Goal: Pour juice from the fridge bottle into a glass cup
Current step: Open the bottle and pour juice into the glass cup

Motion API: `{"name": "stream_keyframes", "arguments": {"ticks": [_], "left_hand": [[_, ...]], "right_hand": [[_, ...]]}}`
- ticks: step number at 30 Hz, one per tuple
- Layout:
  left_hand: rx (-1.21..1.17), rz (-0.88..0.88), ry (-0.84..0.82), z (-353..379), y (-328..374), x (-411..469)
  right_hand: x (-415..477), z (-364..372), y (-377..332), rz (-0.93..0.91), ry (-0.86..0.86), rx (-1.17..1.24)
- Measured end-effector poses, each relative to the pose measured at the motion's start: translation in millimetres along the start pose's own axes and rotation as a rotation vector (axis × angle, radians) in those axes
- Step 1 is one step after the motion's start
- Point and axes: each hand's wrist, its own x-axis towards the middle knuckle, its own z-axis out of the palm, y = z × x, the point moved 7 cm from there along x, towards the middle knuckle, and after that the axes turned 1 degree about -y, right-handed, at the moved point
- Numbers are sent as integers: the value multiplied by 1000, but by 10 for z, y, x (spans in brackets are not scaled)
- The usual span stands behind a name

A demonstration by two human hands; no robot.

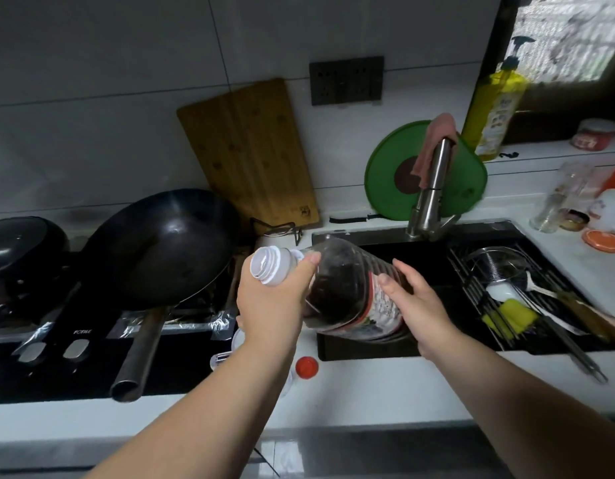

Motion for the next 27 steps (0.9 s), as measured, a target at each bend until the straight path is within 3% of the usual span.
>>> {"name": "stream_keyframes", "arguments": {"ticks": [10,27], "left_hand": [[-134,-87,37,-165,-87,-281],[-112,-210,186,-165,-204,-503]], "right_hand": [[-485,-22,-81,-50,86,-59],[-408,-166,-221,-76,-27,-419]]}}
